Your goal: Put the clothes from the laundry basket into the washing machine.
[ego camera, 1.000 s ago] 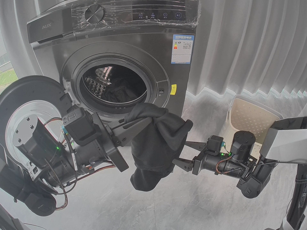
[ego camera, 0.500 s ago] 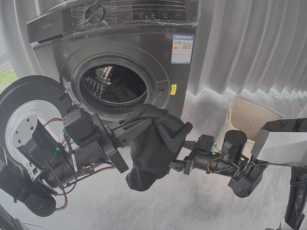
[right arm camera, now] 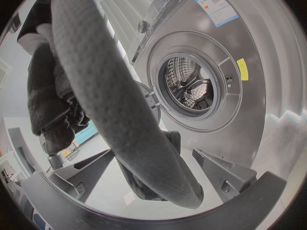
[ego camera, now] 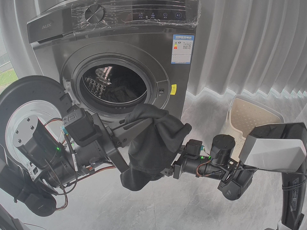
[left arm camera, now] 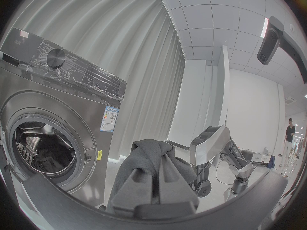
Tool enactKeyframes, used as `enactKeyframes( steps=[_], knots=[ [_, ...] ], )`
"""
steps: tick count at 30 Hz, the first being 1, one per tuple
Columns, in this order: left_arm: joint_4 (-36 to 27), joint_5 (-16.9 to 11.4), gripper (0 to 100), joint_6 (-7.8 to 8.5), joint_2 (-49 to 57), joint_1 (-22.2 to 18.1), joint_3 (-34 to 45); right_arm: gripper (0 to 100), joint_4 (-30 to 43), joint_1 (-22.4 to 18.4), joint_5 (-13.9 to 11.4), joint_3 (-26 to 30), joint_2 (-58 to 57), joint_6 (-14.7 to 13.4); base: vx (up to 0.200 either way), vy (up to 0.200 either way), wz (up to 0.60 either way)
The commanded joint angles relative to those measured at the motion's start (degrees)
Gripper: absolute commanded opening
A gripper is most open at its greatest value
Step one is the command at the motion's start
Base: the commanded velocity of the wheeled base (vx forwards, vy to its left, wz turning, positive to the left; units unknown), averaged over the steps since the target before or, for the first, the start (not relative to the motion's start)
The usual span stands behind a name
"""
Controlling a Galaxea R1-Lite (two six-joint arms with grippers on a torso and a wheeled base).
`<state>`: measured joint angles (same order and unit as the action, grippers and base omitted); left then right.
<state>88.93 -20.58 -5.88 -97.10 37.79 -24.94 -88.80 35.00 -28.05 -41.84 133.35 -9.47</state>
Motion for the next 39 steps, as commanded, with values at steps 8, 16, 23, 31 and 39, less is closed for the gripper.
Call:
enactKeyframes(
  steps=[8,16,23,31,39],
  knots=[
    [0.01,0.01,0,-0.01,-0.28,0.27,-0.02,0,-0.06,1.83,0.01,0.0,0.24,-0.28,0.0,0.0,0.0],
    [0.01,0.01,0,-0.8,0.07,-1.4,0.6,0,-0.24,0.95,0.1,4.75,-5.56,-0.2,0.0,0.0,0.0],
    [-0.07,-0.69,0,-2.83,0.33,-2.72,4.02,0,-0.32,-2.83,0.72,7.74,-13.56,-0.46,0.0,0.0,0.0],
    [-0.07,-2.36,0,-2.56,-0.81,-2.11,8.77,0,-0.32,-4.15,2.21,7.82,-16.11,-0.55,0.0,0.0,0.0],
    [-0.07,-3.59,0,-1.86,-3.27,-0.44,13.87,0,-0.32,-4.41,4.67,6.51,-19.89,-3.01,0.0,0.0,0.0]
  ],
)
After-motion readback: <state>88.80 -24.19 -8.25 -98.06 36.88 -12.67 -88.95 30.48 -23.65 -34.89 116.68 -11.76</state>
